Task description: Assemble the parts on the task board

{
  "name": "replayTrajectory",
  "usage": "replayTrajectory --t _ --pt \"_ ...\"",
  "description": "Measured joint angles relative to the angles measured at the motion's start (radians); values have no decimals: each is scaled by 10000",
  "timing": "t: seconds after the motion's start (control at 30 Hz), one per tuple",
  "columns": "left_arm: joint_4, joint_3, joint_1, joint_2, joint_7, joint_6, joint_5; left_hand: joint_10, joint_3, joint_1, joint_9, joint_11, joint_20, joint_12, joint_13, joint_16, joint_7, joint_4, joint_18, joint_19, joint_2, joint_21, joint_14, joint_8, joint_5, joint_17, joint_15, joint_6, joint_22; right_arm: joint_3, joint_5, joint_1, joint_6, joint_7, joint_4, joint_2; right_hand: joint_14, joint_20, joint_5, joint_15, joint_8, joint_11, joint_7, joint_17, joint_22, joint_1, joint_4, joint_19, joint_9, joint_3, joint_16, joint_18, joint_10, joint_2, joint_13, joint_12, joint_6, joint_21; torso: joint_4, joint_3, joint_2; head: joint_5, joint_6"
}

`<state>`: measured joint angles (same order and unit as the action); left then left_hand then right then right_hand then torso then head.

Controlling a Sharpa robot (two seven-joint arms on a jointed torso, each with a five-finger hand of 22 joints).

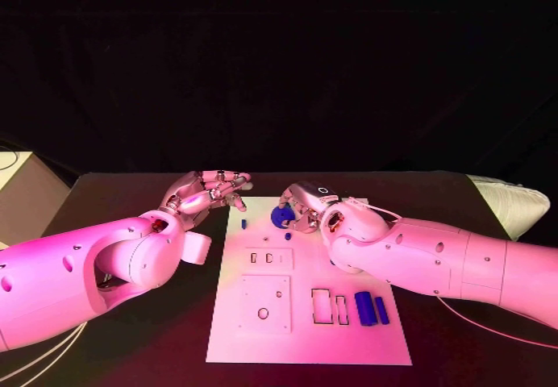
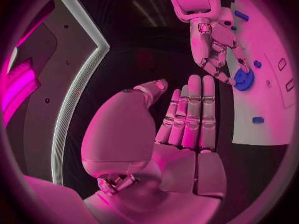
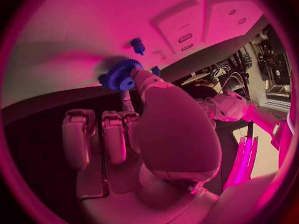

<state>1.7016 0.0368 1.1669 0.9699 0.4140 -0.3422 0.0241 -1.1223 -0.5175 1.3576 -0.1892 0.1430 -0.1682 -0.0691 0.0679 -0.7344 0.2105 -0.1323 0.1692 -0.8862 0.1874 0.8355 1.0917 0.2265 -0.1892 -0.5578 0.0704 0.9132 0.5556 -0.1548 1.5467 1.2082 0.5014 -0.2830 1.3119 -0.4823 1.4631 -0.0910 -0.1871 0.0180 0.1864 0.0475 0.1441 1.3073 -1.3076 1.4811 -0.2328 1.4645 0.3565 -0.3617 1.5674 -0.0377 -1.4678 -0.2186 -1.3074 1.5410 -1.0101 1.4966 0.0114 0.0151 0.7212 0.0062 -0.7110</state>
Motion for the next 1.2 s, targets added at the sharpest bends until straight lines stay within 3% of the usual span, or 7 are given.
replayTrajectory --t 0.53,0.63,0.7,0.87,1.03,1.2 --pt "-5 0 0 6 -9 10 0 0 -1 0 -2 0 -5 0 -1 -22 0 1 0 44 0 42 -22 0 0 0 22 0 13 11 143 -25 -122 -19 -263 135 0 0 31 0 31 0 -3 7 -4 -119 12 0 3 -71 0 0 0 -64 0 0 2 0 0 -7 -11 -23 -11" --pt "-5 0 0 8 -13 12 0 0 -28 0 -14 0 2 0 -1 -50 0 29 -1 109 0 83 -35 0 0 0 35 0 62 10 144 -34 -128 -19 -310 157 5 0 36 -4 41 47 -74 7 -3 -426 -47 0 4 -129 0 0 29 -157 0 -91 84 0 6 -6 -11 -24 -10" --pt "-5 0 0 10 -14 13 0 0 -28 0 -14 0 2 0 -1 -50 0 28 -1 109 0 82 -35 0 0 0 35 0 62 7 134 -34 -135 -19 -340 167 51 -1 28 -57 72 113 -15 7 -3 -651 -143 0 3 -57 0 0 3 -206 1 -147 250 -7 7 0 -10 -24 -11" --pt "-4 0 0 15 -18 14 0 0 -28 0 -14 0 1 0 -1 -50 0 29 0 109 0 82 -35 0 0 0 35 0 62 -5 43 -55 -203 8 -388 189 39 -150 154 -221 -305 290 163 6 -2 -1312 -466 38 -189 704 0 -1 21 -242 1 -363 779 -116 7 0 -11 -12 -24" --pt "-4 0 0 24 -25 18 0 0 -28 0 -13 0 2 0 5 -50 0 29 0 109 0 82 -57 0 0 0 13 0 77 -7 -136 -60 -330 56 -426 186 34 -218 168 -289 -455 327 255 5 -2 -1972 -584 0 -319 1995 0 -1 -3 109 0 -403 970 -164 6 5 -12 -5 -32" --pt "-4 0 0 26 -35 25 0 0 -112 56 -23 0 2 0 6 -50 0 52 0 108 -56 154 -75 0 0 11 -4 0 111 -6 -306 -58 -465 100 -435 166 34 -253 49 -289 -456 370 276 5 -1 -2085 -608 35 -349 2295 0 -1 27 223 1 -403 992 -164 1 5 -13 -1 -28"
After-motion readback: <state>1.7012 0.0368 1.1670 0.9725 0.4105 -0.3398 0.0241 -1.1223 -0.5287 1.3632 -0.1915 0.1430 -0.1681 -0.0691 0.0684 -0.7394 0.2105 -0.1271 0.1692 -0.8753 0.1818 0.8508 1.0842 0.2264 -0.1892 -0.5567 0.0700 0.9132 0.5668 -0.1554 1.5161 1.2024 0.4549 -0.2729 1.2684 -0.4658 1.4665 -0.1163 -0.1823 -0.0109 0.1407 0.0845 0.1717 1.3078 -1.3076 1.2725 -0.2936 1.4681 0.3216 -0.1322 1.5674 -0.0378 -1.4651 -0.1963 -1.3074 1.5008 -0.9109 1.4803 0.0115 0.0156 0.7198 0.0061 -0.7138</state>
